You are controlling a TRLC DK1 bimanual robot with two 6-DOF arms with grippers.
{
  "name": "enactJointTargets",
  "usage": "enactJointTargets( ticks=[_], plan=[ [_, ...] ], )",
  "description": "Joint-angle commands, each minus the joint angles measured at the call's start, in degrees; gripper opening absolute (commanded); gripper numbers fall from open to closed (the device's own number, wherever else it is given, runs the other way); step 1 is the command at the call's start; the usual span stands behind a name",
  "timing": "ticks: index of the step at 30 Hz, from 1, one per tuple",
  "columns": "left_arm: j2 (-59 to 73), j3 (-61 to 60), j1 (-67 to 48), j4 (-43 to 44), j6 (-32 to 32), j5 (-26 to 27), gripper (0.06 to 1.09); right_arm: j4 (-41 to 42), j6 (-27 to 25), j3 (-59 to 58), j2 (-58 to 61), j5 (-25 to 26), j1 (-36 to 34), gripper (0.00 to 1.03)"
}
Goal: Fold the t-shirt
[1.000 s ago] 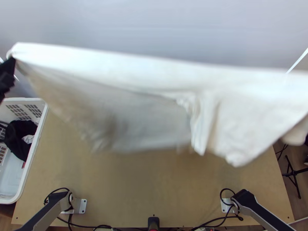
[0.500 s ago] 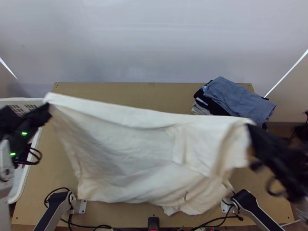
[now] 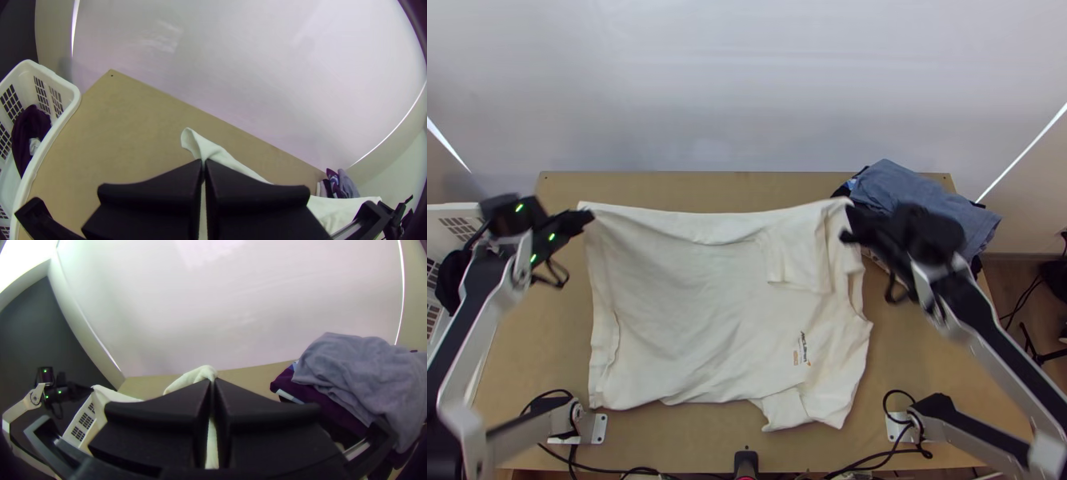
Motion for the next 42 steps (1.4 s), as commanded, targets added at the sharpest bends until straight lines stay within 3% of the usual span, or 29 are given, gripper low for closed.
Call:
enactJointTargets(
  ticks=[1, 9, 13, 14, 15, 17, 18, 19, 22, 24, 28, 33, 36, 38, 40, 42],
  plan=[
    [24.2, 13.4, -0.6, 3.2, 0.6, -2.2, 0.09, -5.1, 2.9, 16.7, 23.2, -0.2, -4.3, 0.03],
    [44.0, 30.9, 0.5, 2.9, 1.6, -4.8, 0.1, -7.2, 4.2, 32.9, 39.1, 0.0, -4.8, 0.03],
    [47.2, 33.3, 0.4, 2.9, 2.1, -4.8, 0.1, -7.2, 6.3, 36.7, 42.3, 0.6, -4.4, 0.03],
    [47.5, 33.3, 0.2, 3.1, 1.9, -4.8, 0.15, -7.0, 6.5, 37.1, 42.8, 0.7, -4.4, 0.03],
    [47.7, 33.4, -0.1, 3.1, 2.0, -4.8, 0.32, -6.7, 6.5, 37.6, 43.1, 1.0, -4.4, 0.07],
    [48.3, 34.1, -0.5, 2.6, 2.4, -4.7, 0.8, -6.7, 6.6, 37.7, 43.2, 1.2, -4.4, 0.54],
    [48.4, 35.2, -0.5, 0.8, 2.5, -4.7, 1.0, -7.0, 6.8, 37.8, 43.2, 2.2, -4.4, 0.57],
    [48.0, 36.3, -0.5, -0.7, 2.7, -4.7, 1.04, -7.1, 7.1, 37.8, 43.0, 3.2, -4.6, 0.57],
    [42.6, 35.4, -0.5, -0.8, 4.5, -4.8, 1.04, -10.1, 8.5, 37.8, 39.6, 3.6, -4.9, 0.58],
    [38.2, 33.3, 0.2, 0.7, 6.6, -4.9, 1.04, -14.0, 9.4, 37.7, 36.3, 3.9, -5.1, 0.66],
    [28.3, 27.6, 1.5, -1.9, 17.3, -3.2, 1.04, -17.7, 9.7, 33.7, 27.9, 3.8, -5.5, 0.66],
    [12.3, 11.8, 5.8, -4.8, 35.0, 9.5, 1.04, -18.8, 9.1, 26.1, 17.7, 0.5, -7.6, 0.66],
    [4.7, 5.1, 8.9, -13.2, 42.1, 15.5, 1.04, -19.8, 8.4, 21.9, 13.8, -1.6, -8.5, 0.66],
    [3.3, 4.5, 11.7, -26.0, 47.1, 19.8, 1.04, -22.3, 8.4, 20.2, 12.8, -2.4, -8.8, 0.66],
    [4.9, 4.7, 13.9, -41.2, 55.5, 20.8, 1.04, -24.5, 9.1, 18.4, 11.8, -2.9, -8.8, 0.66],
    [5.1, 2.7, 15.0, -50.7, 61.1, 20.1, 1.04, -25.2, 9.7, 16.3, 10.3, -3.1, -8.7, 0.66]
  ],
)
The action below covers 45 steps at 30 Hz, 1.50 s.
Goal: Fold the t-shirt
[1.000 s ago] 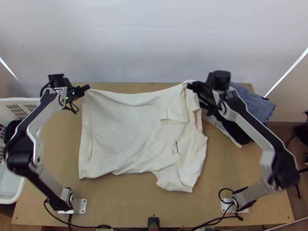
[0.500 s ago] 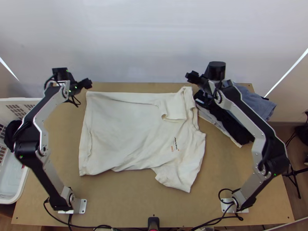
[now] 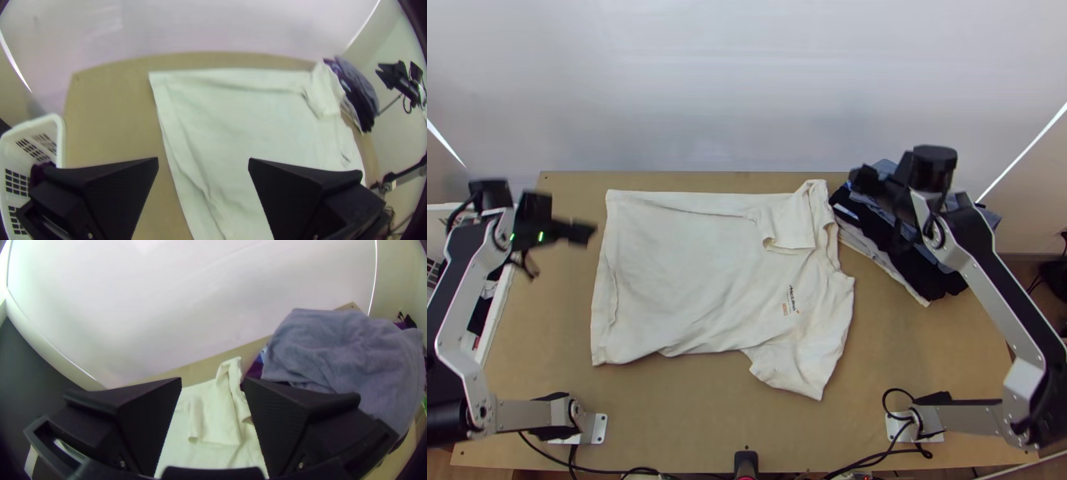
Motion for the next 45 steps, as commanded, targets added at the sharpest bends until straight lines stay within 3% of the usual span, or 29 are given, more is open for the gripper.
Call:
enactJointTargets(
  ticks=[1, 8, 15, 35, 37, 39, 43, 45],
  plan=[
    [-5.6, -8.5, 6.8, -32.0, 23.3, 5.3, 1.04, -4.0, 1.0, -7.6, -6.6, -2.3, -0.6, 0.66],
    [-9.6, -16.7, 5.5, -40.3, 31.2, 0.2, 1.04, -5.5, 3.0, -10.9, -9.0, -3.4, -0.5, 0.65],
    [-13.4, -25.3, 1.6, -39.6, 31.3, -6.0, 1.04, -6.2, 3.1, -11.9, -9.4, -3.7, -0.7, 0.65],
    [-15.4, -34.0, -2.0, -22.5, 29.5, -6.6, 1.02, -6.2, 3.6, -17.3, -15.0, -4.6, -0.7, 0.65],
    [-15.3, -34.2, -2.3, -21.8, 29.1, -6.6, 0.93, -6.2, 3.6, -17.6, -15.1, -4.6, -0.7, 0.65],
    [-14.9, -34.3, -2.3, -21.8, 29.0, -6.6, 0.77, -6.1, 3.6, -17.5, -15.3, -4.6, -1.0, 0.65],
    [-14.4, -34.3, -2.3, -19.7, 27.6, -6.6, 0.1, -6.2, 3.5, -17.8, -15.9, -5.3, -2.6, 0.65],
    [-13.3, -34.0, -2.0, -19.3, 27.2, -6.6, 0.1, -6.5, 3.5, -18.7, -16.8, -6.4, -4.0, 0.65]
  ],
)
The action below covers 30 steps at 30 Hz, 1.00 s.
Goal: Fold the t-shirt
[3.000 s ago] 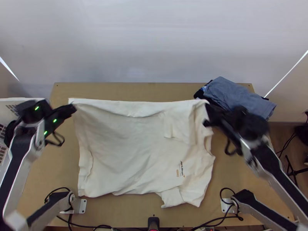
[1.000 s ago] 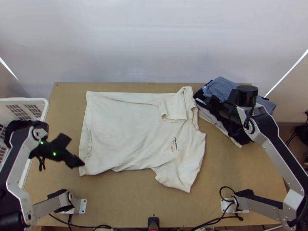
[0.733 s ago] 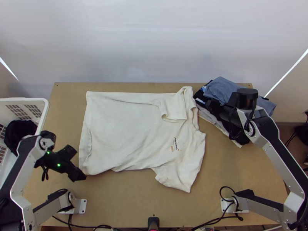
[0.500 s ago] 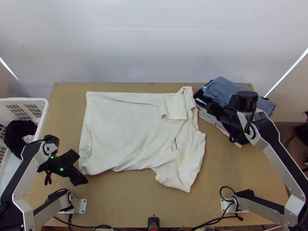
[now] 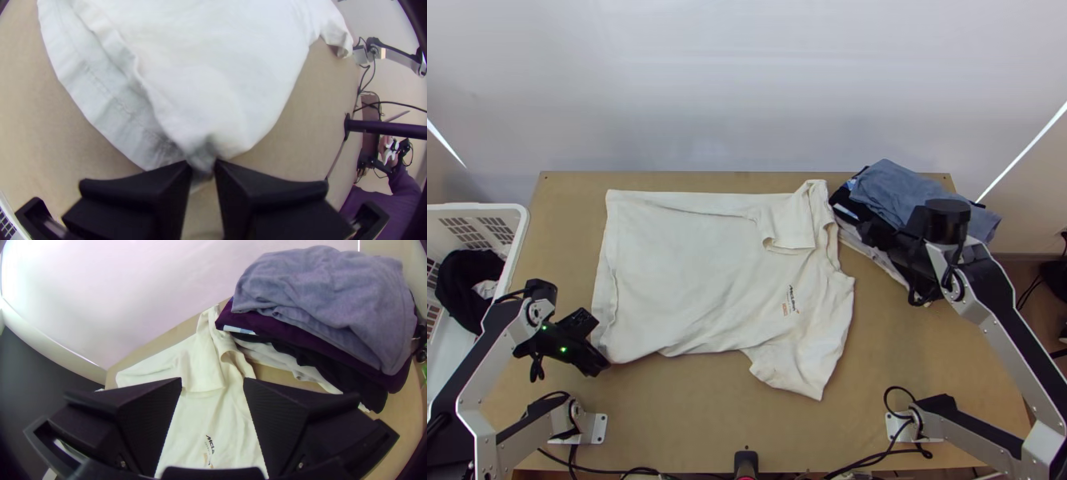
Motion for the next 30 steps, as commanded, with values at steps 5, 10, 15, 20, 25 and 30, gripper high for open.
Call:
enactJointTargets(
  ticks=[5, 10, 15, 20, 25, 30],
  plan=[
    [2.1, 0.7, 0.5, 2.5, -1.3, -0.1, 0.1, -3.9, 2.3, -11.6, -6.7, -4.5, -5.1, 0.6],
    [2.2, 1.1, 0.4, 2.5, -1.4, 0.0, 0.1, -8.5, 3.5, -21.6, -12.9, -5.7, -5.2, 0.61],
    [2.3, 2.9, 0.1, 2.1, -2.3, 0.0, 0.1, -17.7, 5.6, -23.6, -15.5, -5.7, -2.3, 0.61],
    [2.6, 3.7, -1.2, 2.1, -4.0, -0.1, 0.1, -21.8, 11.8, -24.5, -16.6, -5.2, 7.7, 0.61],
    [2.6, 4.6, -3.4, 2.0, -7.5, -0.1, 0.1, -21.9, 15.3, -26.6, -15.2, -3.5, 15.6, 0.61],
    [2.6, 5.4, -3.8, 1.7, -8.7, -0.1, 0.1, -19.4, 15.1, -28.9, -12.2, -3.6, 16.6, 0.61]
  ],
)
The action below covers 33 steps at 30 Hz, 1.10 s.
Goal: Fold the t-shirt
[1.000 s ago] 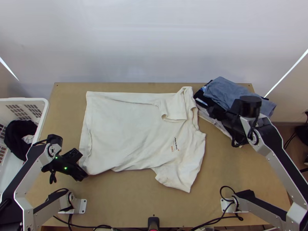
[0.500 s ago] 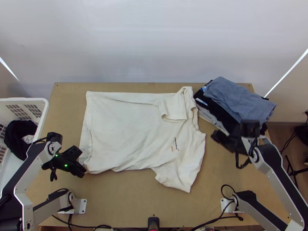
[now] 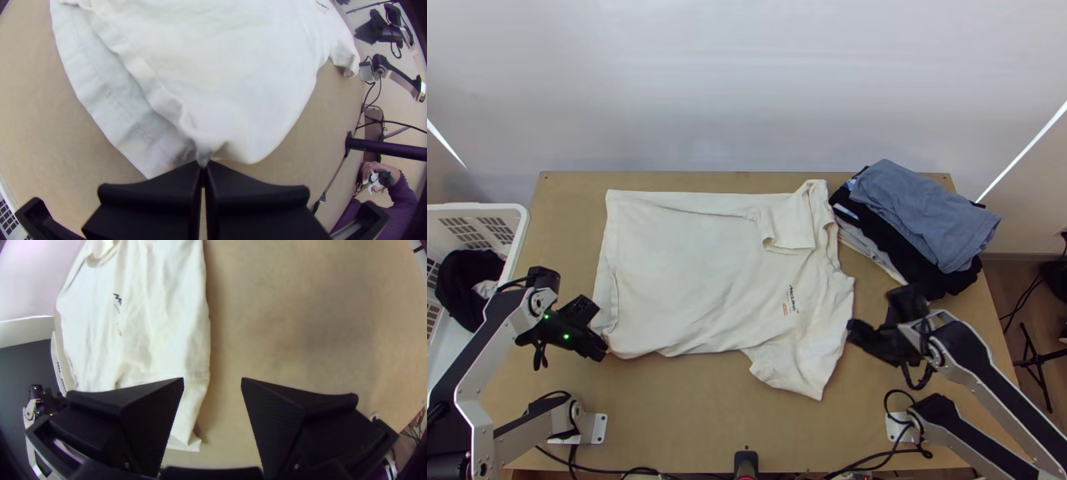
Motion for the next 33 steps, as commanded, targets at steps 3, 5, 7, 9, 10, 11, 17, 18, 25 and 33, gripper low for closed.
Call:
enactJointTargets(
  ticks=[3, 5, 7, 9, 10, 11, 17, 18, 25, 33],
  plan=[
    [0.0, 1.0, -1.3, -0.6, -2.8, 0.1, 0.1, 3.6, 1.6, -2.1, 5.0, 0.4, 6.1, 0.61],
    [-0.1, 0.8, -1.6, -0.6, -3.4, 0.1, 0.1, 5.4, 1.5, -1.4, 6.7, 0.4, 6.2, 0.61],
    [-0.4, 0.7, -1.7, -0.7, -3.5, 0.1, 0.1, 6.9, 1.4, -0.8, 8.3, 0.4, 6.2, 0.61],
    [-0.8, 0.8, -1.6, -0.8, -3.5, 0.1, 0.1, 8.3, 1.2, -0.7, 9.2, 0.4, 6.2, 0.61],
    [-0.8, 0.8, -1.5, -1.0, -3.5, 0.1, 0.1, 9.0, 1.2, -0.7, 9.6, 0.4, 6.1, 0.61],
    [-0.9, 0.9, -1.4, -1.0, -3.5, 0.0, 0.1, 9.6, 1.1, -0.7, 10.2, 0.4, 6.1, 0.61],
    [-1.1, 1.1, -0.9, -1.2, -3.3, 0.0, 0.1, 10.8, 0.9, -0.8, 13.6, 0.4, 5.9, 0.6],
    [-1.0, 1.2, -0.9, -1.2, -3.5, 0.1, 0.1, 11.1, 0.8, -0.7, 14.0, 0.4, 5.9, 0.53],
    [-0.9, 3.6, -1.2, -1.1, -6.0, 0.2, 0.1, 12.6, -1.5, -0.3, 13.1, 0.6, 4.6, 0.03],
    [-1.2, 12.0, -3.6, 9.1, -32.8, 0.4, 0.1, 12.1, -7.6, 4.3, 1.9, 4.2, -0.1, 0.03]
  ],
)
